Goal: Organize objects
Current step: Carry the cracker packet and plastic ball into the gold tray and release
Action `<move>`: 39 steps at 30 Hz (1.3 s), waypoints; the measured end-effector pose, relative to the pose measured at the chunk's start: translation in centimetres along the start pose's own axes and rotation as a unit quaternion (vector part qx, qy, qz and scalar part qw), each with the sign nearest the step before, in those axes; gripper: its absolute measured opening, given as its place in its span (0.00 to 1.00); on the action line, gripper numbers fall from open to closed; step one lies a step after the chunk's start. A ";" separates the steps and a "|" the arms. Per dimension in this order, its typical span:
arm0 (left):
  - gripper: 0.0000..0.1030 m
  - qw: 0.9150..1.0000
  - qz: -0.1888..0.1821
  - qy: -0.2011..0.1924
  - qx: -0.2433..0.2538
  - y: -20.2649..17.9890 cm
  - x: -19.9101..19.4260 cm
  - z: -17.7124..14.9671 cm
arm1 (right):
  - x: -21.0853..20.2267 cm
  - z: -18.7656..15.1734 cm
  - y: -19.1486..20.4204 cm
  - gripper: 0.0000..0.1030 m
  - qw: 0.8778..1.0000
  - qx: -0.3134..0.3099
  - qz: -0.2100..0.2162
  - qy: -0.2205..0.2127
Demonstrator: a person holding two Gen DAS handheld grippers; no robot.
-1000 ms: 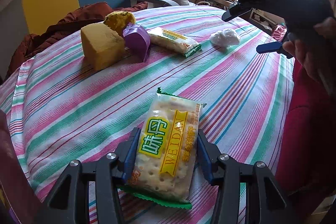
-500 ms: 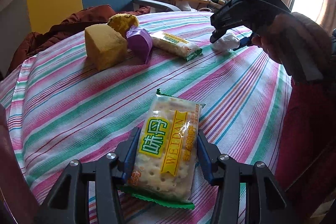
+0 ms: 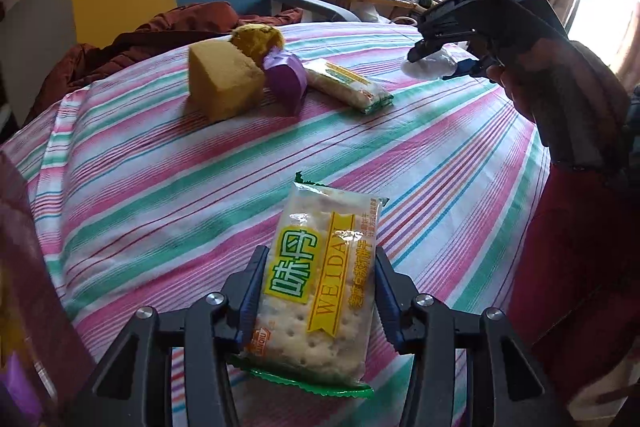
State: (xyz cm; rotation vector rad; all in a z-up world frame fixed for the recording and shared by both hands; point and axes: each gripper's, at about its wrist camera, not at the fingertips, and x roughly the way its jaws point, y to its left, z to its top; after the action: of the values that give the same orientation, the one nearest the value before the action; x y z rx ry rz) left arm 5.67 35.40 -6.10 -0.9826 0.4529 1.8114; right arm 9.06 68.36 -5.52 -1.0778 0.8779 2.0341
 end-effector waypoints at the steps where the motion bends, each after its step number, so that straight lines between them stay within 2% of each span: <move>1: 0.49 1.000 0.004 -0.002 -0.004 0.1 -0.6 0.0 | -0.2 -0.1 0.1 0.45 1.000 0.001 0.004 -0.004; 5: 0.49 0.999 0.022 -0.027 -0.009 0.5 -3.6 0.1 | -1.2 0.1 0.9 0.46 1.000 -0.006 0.018 -0.015; 11: 0.49 0.994 0.069 -0.076 -0.029 2.2 -8.9 -0.2 | -2.1 -0.5 3.1 0.46 0.998 -0.044 0.036 -0.020; 14: 0.49 0.990 0.094 -0.094 -0.049 3.8 -10.9 -0.8 | -3.4 -1.3 4.7 0.45 0.996 -0.068 0.047 -0.024; 20: 0.49 0.983 0.119 -0.112 -0.089 6.7 -13.4 -2.7 | -6.4 -3.8 9.5 0.46 0.988 -0.124 0.090 -0.030; 25: 0.49 0.978 0.129 -0.115 -0.113 8.4 -14.5 -4.4 | -8.6 -7.2 14.4 0.46 0.973 -0.178 0.146 -0.025; 29: 0.49 0.973 0.132 -0.121 -0.142 10.2 -15.8 -6.0 | -10.0 -10.7 18.4 0.45 0.956 -0.222 0.190 -0.011; 34: 0.49 0.953 0.155 -0.159 -0.204 14.0 -19.5 -8.5 | -11.1 -15.1 23.1 0.46 0.932 -0.277 0.234 0.014; 39: 0.49 0.931 0.184 -0.171 -0.263 18.3 -22.6 -11.9 | -11.3 -19.0 27.4 0.46 0.906 -0.330 0.263 0.036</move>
State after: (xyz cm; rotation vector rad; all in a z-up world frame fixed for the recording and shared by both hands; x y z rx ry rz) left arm -1.37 5.98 2.33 -0.9410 -0.0895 2.4661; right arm 0.16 35.33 2.84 -1.3741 0.5447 2.8887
